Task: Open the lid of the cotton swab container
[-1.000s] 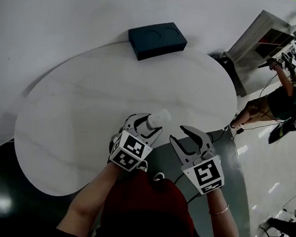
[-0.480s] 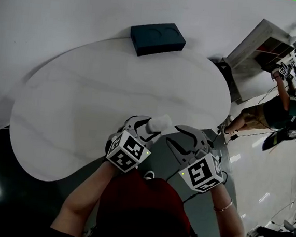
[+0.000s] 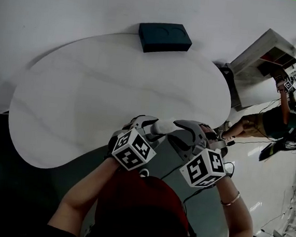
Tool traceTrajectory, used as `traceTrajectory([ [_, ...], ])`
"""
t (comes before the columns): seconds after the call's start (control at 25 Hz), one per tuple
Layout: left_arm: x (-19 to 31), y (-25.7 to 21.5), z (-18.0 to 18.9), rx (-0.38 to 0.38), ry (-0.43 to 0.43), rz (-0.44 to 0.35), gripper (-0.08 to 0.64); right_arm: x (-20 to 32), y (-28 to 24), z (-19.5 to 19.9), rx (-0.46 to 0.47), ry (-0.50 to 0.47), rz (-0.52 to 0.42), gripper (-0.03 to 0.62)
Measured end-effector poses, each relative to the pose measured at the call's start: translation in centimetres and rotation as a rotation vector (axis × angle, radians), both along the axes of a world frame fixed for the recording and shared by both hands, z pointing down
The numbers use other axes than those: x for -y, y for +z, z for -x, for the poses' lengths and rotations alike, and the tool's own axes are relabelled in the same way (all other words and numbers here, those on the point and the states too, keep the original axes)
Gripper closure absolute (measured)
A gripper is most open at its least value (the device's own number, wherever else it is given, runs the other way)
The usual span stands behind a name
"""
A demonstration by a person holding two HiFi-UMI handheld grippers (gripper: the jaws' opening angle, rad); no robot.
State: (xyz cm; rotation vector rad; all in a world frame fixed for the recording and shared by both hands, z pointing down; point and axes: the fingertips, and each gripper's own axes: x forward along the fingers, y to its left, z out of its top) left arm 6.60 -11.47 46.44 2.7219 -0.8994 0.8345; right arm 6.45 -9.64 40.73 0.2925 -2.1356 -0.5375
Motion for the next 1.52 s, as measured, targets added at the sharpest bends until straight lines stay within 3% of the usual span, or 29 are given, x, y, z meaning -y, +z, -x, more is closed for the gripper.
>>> traceTrajectory([
  [0.4,-0.2,-0.3,-0.7,0.010,0.018,-0.015,0.321,0.1,0.7,-0.6,-0.187,-0.126,-0.005,0.419],
  [0.92,-0.1,0.1,-1.6,0.061,0.066,-0.061,0.322,0.1,1.6,-1.1,-0.292,-0.169,0.046,0.419],
  [1.52,0.6,-0.2,-2.1,0.179,0.163,-0.251,0.325,0.6,2.7,-1.8,-0.370,-0.206,0.131,0.414],
])
